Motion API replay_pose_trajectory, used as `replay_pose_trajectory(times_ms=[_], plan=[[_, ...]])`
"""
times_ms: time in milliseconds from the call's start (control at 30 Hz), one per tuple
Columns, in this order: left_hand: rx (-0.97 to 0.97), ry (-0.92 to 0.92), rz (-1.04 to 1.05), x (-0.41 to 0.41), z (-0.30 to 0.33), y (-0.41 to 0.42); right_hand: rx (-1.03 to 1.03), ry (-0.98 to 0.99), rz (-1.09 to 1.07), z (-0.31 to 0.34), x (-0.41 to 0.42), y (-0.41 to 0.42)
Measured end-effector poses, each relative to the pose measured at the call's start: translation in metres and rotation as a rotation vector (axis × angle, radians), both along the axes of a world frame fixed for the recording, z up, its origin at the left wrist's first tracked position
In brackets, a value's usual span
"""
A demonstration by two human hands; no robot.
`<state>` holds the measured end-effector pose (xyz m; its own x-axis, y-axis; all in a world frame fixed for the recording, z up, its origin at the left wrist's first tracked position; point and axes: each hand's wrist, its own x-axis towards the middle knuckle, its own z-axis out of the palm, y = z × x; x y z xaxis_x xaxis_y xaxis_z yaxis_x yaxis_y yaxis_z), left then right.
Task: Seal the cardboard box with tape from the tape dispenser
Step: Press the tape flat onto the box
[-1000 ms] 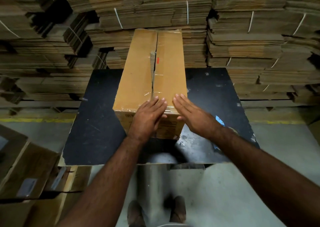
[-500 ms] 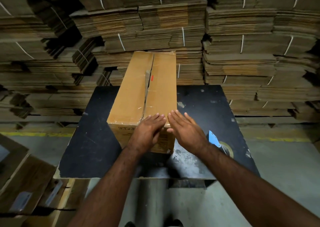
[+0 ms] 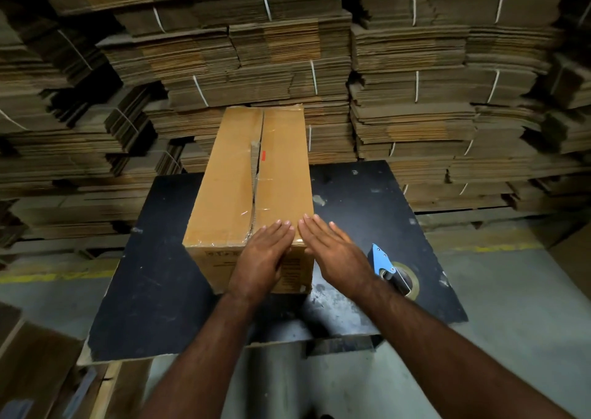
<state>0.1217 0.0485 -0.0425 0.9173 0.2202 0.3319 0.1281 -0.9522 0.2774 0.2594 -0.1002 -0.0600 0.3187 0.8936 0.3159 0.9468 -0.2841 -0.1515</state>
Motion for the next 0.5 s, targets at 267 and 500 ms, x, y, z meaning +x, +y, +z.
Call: replay_pose_trajectory(times_ms=[267,500], plan=[[-0.022,0.032,-0.111,-0.001,0.009,0.007,0.382,0.97,-0.372,0.009,-0.02,0.001],[-0.111,0.013,-0.215,0.012,0.007,0.006,0.646,1.561,-0.764,0.014,-0.042,0.018]])
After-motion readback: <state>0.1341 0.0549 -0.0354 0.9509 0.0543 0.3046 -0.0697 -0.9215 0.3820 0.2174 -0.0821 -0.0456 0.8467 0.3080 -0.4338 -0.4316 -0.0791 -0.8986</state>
